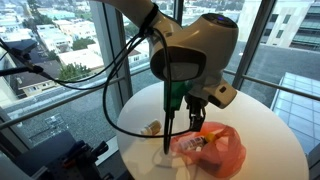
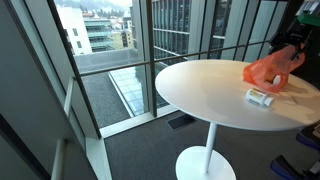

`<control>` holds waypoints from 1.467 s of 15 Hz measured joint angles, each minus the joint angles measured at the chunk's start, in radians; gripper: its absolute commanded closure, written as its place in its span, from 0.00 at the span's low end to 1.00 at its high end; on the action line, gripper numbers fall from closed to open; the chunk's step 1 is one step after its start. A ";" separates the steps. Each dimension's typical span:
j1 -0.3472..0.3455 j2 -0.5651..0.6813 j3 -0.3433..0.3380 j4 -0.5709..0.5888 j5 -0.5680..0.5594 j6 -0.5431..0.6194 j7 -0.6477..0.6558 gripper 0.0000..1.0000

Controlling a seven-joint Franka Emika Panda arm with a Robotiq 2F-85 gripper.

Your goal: Put the box in the plastic

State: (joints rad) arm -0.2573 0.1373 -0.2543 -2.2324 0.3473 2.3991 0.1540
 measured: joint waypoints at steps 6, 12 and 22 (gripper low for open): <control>0.074 0.000 0.033 -0.002 -0.156 0.000 0.098 0.00; 0.133 0.000 0.073 -0.016 -0.264 0.000 0.125 0.00; 0.189 -0.006 0.107 -0.049 -0.392 -0.002 0.154 0.00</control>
State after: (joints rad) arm -0.0681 0.1316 -0.1469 -2.2813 -0.0444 2.3975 0.3077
